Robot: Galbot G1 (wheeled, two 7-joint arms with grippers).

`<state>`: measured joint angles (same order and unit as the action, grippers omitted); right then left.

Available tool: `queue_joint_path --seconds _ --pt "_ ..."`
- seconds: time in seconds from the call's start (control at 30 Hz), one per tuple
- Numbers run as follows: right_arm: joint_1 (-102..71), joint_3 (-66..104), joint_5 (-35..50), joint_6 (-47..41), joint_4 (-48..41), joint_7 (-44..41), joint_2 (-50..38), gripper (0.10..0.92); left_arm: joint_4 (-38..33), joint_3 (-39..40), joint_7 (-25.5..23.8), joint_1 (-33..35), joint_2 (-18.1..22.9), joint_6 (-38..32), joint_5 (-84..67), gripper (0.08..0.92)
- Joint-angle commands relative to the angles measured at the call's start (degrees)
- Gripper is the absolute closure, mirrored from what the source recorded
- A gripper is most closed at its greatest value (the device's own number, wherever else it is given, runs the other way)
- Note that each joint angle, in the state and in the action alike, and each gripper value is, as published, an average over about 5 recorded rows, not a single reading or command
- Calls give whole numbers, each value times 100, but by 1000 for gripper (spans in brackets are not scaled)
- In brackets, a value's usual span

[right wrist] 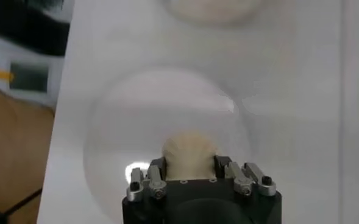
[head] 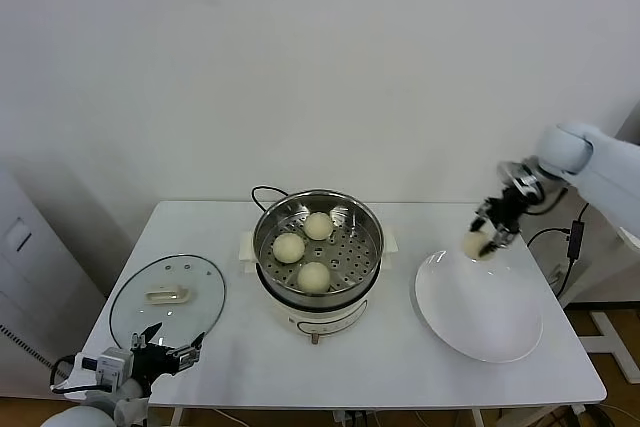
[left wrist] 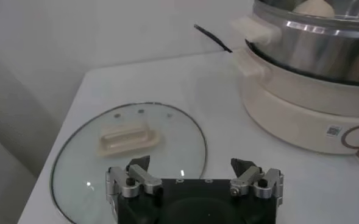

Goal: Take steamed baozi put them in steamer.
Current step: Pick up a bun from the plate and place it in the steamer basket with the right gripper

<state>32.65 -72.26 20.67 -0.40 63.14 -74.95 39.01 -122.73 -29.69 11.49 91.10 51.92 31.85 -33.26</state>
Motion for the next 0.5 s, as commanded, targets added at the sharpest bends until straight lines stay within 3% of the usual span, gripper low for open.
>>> queue_joint_path --seconds 0.03,0.5 --pt "1643 -1516 1792 -1204 592 246 1053 530 -15 -4 5 12 16 4 15 177" --pt "1483 -1612 2589 -1860 446 923 2217 531 -9 19 0 -28 -8 -1 3 177"
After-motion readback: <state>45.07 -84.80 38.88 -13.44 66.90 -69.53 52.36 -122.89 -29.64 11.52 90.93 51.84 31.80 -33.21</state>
